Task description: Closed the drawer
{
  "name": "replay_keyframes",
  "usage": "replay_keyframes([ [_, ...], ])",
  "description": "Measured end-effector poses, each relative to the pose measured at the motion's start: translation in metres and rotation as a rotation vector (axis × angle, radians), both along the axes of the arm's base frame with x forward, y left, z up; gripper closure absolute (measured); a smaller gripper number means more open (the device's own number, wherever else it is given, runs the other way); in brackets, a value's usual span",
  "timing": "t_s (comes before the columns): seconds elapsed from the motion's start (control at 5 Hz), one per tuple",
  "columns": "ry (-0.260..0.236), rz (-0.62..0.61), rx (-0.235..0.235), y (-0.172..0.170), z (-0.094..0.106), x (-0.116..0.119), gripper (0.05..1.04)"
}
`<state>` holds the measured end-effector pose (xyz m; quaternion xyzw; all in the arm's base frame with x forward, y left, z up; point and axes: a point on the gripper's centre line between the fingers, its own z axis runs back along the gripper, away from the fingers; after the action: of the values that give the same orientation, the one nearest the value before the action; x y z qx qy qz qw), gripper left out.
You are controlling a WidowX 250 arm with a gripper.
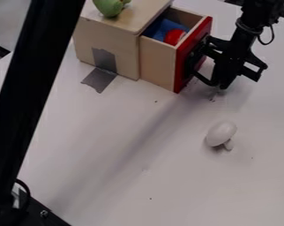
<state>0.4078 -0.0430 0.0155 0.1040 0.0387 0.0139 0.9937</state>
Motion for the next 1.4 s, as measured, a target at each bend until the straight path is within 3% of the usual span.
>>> replay_keyframes([
  [0.4,0.036,0.138,0.002,0.051,-0.001,0.007,0.961],
  [1.4,0.097,0.24,-0.005,0.087,-0.001,-0.005,0.961],
])
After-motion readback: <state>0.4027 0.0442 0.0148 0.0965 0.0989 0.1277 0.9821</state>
